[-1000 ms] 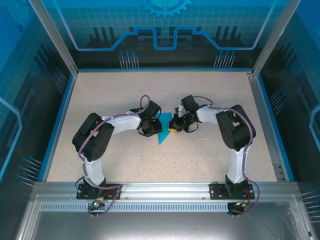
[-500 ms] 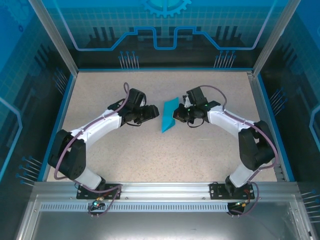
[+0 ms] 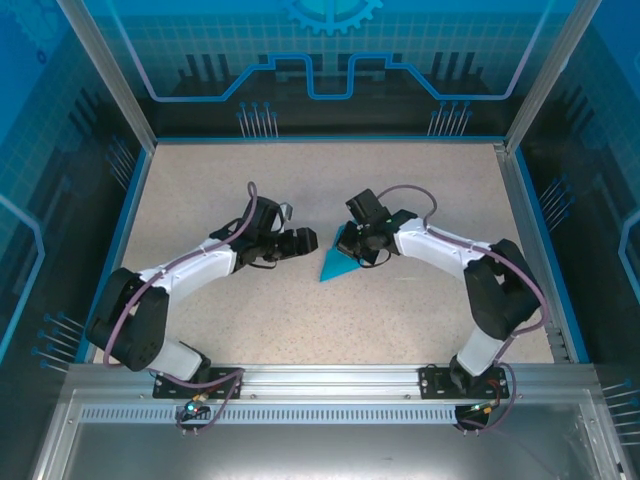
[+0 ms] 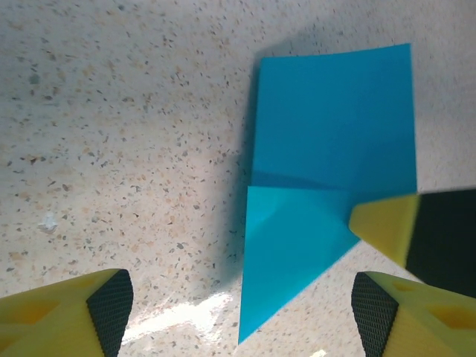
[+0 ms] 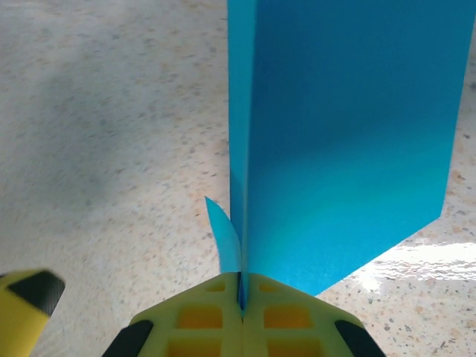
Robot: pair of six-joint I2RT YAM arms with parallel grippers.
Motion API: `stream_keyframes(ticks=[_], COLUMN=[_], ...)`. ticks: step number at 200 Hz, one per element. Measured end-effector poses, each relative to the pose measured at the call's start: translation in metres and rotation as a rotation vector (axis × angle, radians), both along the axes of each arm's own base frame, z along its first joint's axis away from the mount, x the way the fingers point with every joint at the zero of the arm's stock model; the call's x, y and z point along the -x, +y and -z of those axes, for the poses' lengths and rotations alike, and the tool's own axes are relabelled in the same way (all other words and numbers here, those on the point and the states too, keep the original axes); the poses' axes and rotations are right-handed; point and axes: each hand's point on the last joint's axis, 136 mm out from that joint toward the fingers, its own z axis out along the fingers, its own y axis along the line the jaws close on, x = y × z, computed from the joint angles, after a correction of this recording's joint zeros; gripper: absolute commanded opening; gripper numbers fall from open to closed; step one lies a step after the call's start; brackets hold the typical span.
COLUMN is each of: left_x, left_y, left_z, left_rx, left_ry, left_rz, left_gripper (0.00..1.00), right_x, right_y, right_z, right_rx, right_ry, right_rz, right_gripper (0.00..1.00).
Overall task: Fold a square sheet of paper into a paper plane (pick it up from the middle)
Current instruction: Fourth fold the wing at the center of the table.
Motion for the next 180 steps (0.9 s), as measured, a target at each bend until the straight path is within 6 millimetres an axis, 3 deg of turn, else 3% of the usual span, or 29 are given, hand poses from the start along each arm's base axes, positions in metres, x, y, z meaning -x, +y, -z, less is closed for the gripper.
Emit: stream_keyframes(ticks=[59,101,180], left_x=[0.024,0.031,0.022], left_y=[-0.050,-0.045,-0.051], left_z=[-0.001,0.026,0.033], left_rx=[-0.046,-0.078,-0.112], left_ry=[-0.240,-0.324,-0.508], left_rz=[0.288,0.339,0.425], left_gripper=[0.73,0.67,0.54], right_x=[0.003,0.002,-0.003], right_y=[-0.004,-0.001,0.009], right_z=[0.014,0.018,0.013], right_rx=[-0.011,-0.022,-0.069], right_ry=[0.094,0.162,0.229], right_rz=[0.136,0.188,0.210], right_gripper=[0.00,0.00,0.00])
